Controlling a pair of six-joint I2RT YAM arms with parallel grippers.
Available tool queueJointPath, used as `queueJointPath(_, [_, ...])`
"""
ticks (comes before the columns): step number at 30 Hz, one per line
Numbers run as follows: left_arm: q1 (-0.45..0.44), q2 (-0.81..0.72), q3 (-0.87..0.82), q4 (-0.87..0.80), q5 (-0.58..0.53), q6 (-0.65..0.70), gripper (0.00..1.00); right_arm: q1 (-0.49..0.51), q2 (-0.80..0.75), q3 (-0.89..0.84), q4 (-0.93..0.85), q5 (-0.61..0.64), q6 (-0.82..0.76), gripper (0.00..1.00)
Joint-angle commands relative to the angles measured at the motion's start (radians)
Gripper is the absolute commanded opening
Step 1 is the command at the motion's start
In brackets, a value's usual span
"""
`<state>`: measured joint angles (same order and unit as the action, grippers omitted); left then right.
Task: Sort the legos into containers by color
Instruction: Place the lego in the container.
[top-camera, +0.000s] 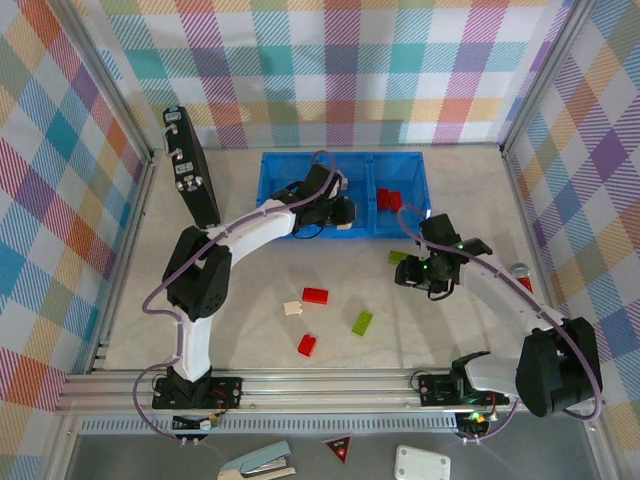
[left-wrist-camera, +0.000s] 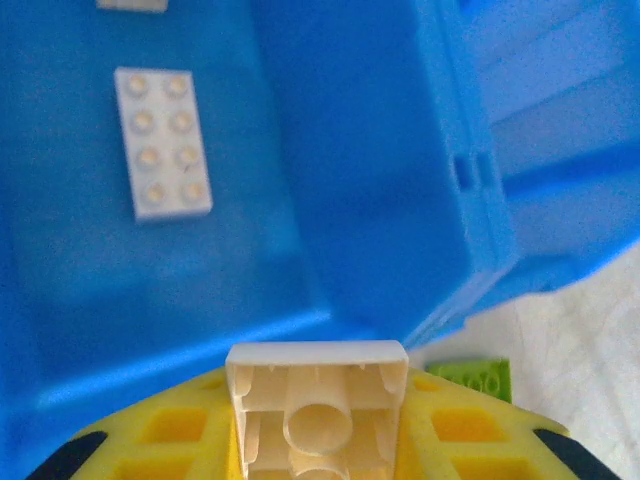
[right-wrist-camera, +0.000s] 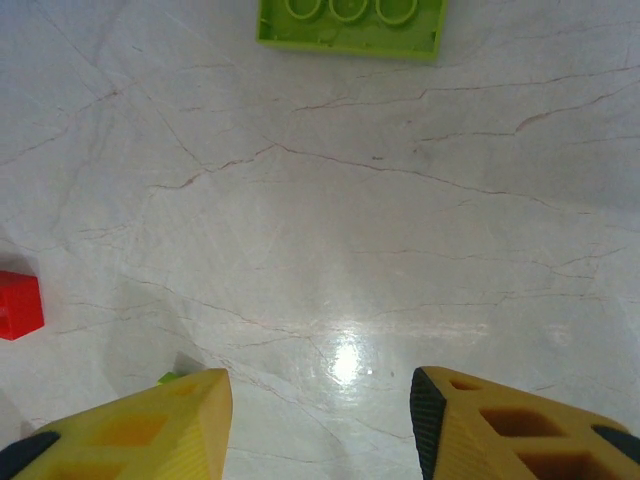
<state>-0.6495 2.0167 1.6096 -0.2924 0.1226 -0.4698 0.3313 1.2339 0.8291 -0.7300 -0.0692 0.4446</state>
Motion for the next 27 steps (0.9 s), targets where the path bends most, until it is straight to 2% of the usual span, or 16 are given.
queueJointPath(1, [-0.008,0.048,0.072,0.091,-0.003,0.024,0.33,0.001,-0.017,-0.003,0.016,-0.022,0.02,0.51])
queueJointPath(11, [-0.009,0.173,0.136,0.187,-0.091,0.048,0.31,0.002,-0.021,0.03,-0.004,-0.03,0.015,0.49])
queueJointPath(18, [-0.009,0.24,0.152,0.255,-0.098,0.049,0.31,0.002,-0.037,0.039,-0.021,-0.05,0.017,0.47])
queueJointPath(27, [-0.004,0.289,0.179,0.253,-0.146,0.064,0.31,0.002,-0.075,0.035,-0.057,-0.032,0.016,0.47])
